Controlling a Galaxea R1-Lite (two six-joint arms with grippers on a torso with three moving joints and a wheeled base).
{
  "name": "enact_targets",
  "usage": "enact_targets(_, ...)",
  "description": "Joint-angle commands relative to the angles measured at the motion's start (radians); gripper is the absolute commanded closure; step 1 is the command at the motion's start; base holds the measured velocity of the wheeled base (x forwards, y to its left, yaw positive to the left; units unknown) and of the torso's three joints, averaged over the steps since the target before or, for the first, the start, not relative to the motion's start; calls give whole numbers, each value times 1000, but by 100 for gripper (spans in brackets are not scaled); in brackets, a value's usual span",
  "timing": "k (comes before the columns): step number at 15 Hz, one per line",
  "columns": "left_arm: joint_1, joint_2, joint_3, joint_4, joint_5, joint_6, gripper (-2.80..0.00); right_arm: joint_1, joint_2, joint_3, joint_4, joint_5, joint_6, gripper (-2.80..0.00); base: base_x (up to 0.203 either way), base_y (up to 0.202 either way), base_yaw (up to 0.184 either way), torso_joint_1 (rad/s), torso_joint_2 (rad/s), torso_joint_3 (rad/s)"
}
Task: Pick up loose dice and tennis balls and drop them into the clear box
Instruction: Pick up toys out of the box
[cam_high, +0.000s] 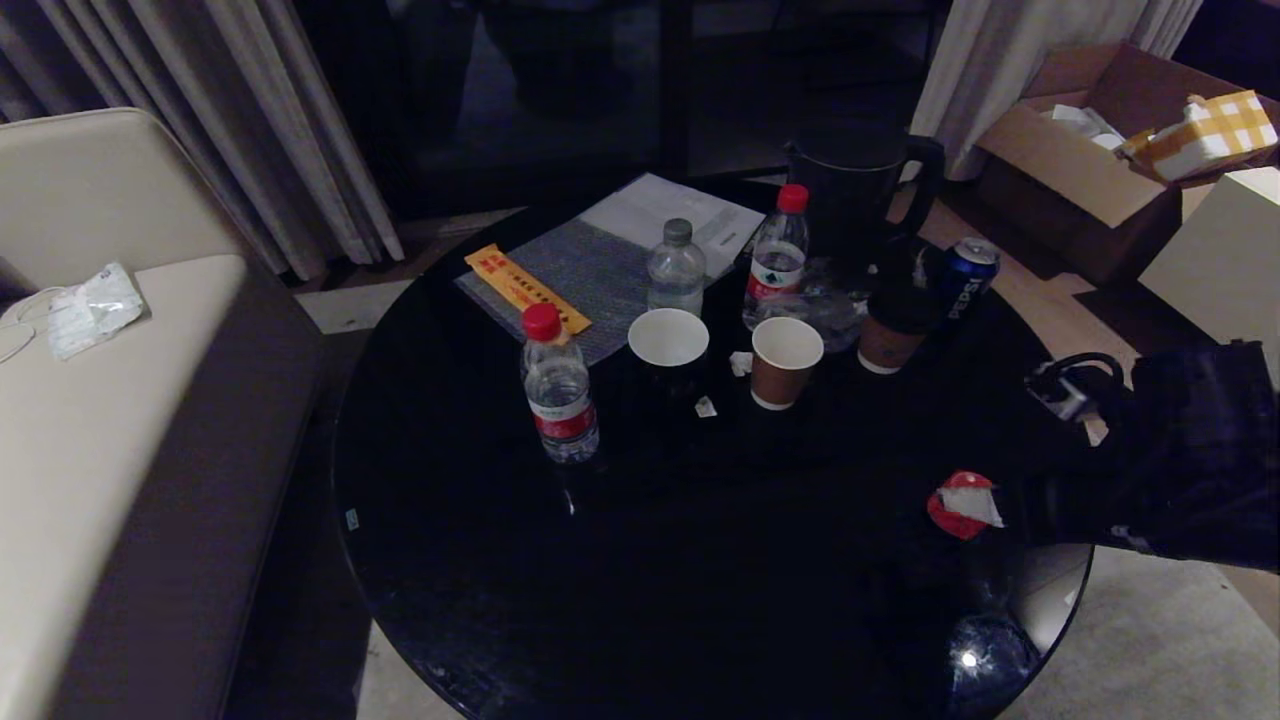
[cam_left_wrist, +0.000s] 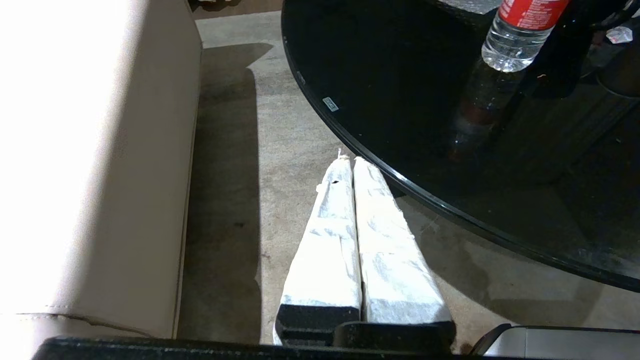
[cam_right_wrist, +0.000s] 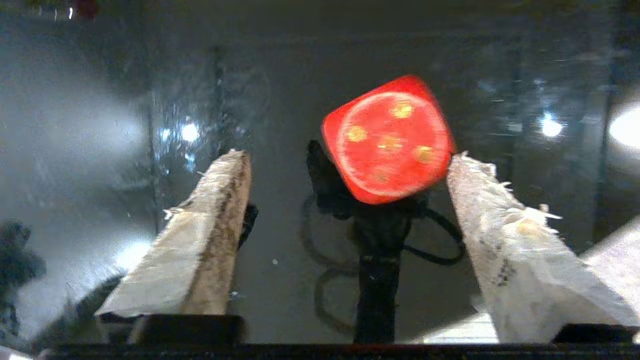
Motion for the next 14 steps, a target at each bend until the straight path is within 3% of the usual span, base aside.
enact_targets(1,0,2,2,0,0,1,0,-5,75,-19,-11,7,-11,-280,0,0,0,0,0,0)
enact_targets(4,0,2,2,0,0,1,0,-43,107,-43,-15,7,-134,-280,0,0,0,0,0,0)
enact_targets(7,0,2,2,0,0,1,0,-85,128,-51,-15,9,-176,-280,0,0,0,0,0,0)
enact_targets(10,0,2,2,0,0,1,0,-89,163,-69,-15,13,-178,-280,0,0,0,0,0,0)
enact_targets(14,0,2,2,0,0,1,0,-81,178,-71,-15,88,-183,-280,0,0,0,0,0,0)
